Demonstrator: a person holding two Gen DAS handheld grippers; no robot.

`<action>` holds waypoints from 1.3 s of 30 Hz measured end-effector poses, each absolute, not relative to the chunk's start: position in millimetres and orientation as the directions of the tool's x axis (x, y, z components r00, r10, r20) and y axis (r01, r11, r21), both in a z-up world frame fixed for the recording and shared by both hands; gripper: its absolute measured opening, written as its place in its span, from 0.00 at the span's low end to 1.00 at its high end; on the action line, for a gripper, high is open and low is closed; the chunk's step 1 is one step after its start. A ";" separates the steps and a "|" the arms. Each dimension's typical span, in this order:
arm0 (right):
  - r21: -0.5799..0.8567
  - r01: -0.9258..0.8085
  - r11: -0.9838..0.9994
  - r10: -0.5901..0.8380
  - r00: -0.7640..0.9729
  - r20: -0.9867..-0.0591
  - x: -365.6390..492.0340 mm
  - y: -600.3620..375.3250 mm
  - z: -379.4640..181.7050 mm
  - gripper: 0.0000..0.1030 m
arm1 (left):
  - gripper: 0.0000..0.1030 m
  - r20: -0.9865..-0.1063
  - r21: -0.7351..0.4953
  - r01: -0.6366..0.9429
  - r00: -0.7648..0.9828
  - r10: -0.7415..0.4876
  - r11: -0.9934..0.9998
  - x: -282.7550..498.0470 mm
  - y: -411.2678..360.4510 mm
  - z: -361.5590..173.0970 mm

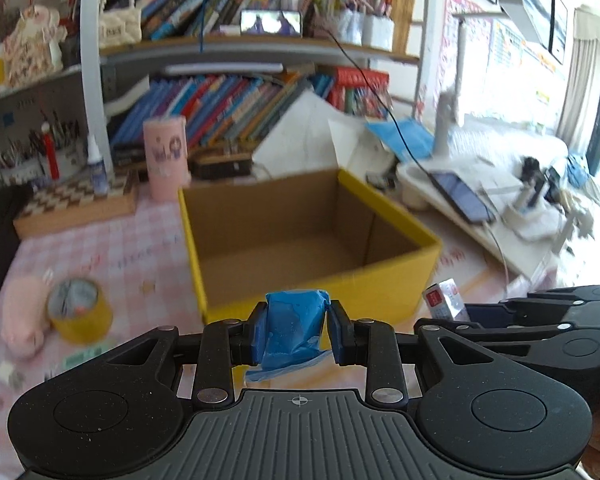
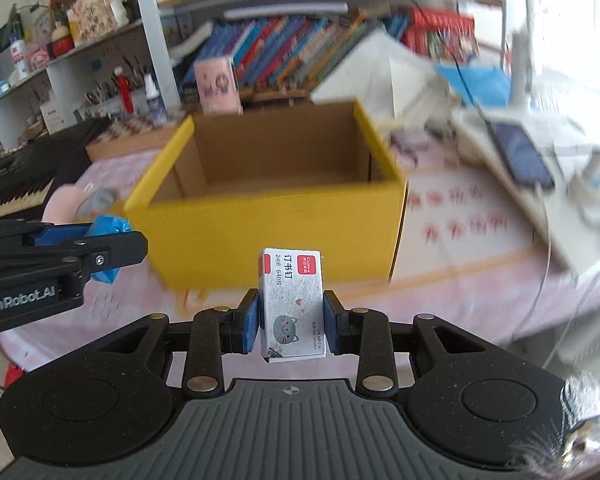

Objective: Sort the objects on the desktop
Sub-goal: 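Carry the blue packet and card box over the yellow box with both tools, then open the left tool dropping the blue packet while the right tool releases the card box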

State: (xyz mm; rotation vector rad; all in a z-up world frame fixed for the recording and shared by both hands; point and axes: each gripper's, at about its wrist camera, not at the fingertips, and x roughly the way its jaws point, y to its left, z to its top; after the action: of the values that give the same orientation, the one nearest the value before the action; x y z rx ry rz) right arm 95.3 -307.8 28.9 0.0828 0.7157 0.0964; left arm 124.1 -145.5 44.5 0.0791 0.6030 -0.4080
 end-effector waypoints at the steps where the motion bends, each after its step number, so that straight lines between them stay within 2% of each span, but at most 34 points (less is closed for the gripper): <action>1: 0.104 -0.067 0.992 0.118 0.760 -0.639 101.2 -311.3 32.3 0.29 | 0.28 -0.558 -0.042 0.389 0.755 -0.344 0.920 128.4 -147.9 46.4; 7: 0.071 -0.112 0.991 0.132 0.812 -0.569 140.5 -337.1 54.1 0.29 | 0.28 -0.526 -0.018 0.328 0.801 -0.288 0.945 161.0 -163.2 52.8; 18: -0.004 -0.236 0.972 0.195 0.811 -0.551 214.6 -352.3 53.7 0.29 | 0.29 -0.570 0.059 0.285 0.796 -0.202 0.957 205.4 -188.6 35.9; 26: -0.122 -0.372 0.920 0.203 0.720 -0.664 274.7 -345.8 24.4 0.29 | 0.29 -0.665 0.128 0.306 0.732 -0.147 0.944 243.1 -208.7 1.5; 34: -0.215 -0.581 0.785 0.224 0.590 -0.776 304.9 -322.8 -1.3 0.29 | 0.29 -0.745 0.099 0.316 0.652 -0.140 0.943 260.5 -215.1 -22.9; 39: -0.325 -0.641 0.696 0.168 0.584 -0.794 314.0 -309.9 -13.9 0.29 | 0.29 -0.767 0.090 0.315 0.627 -0.136 0.945 266.4 -216.2 -27.0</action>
State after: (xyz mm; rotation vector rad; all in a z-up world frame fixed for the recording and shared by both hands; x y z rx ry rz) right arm 314.0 -309.9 -13.9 -0.6481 0.8179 0.5122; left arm 266.4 -216.2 -27.0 0.2246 0.8559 -0.2612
